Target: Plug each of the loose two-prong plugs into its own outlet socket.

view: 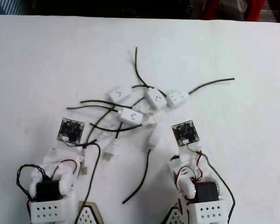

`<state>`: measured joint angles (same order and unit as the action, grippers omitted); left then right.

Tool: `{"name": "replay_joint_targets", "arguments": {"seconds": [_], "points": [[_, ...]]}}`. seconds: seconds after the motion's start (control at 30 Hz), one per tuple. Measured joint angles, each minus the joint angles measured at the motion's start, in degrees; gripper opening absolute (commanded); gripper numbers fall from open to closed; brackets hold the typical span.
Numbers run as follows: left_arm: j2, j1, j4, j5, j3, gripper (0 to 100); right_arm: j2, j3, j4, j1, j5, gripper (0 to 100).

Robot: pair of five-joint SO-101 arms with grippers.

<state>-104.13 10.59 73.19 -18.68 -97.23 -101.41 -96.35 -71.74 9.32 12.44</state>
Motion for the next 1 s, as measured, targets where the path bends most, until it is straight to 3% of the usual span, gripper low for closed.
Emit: {"name": "replay_joint_targets", "arguments": {"seconds": [0.77,0.83,1.0], "points": [[0.09,3.43,-2.99,-0.62,1.67,3,-0.09,3.08,4.13,-1.23,0.7,2.1],[0.09,3.6,-2.99,-0.62,1.67,3,-0.09,3.34,6.33,-1.23,4.84,2.0],[0.09,3.6,-3.25,-1.67,1.67,3,-0.09,8.53,8.97,-2.2,23.38,2.1]]}}
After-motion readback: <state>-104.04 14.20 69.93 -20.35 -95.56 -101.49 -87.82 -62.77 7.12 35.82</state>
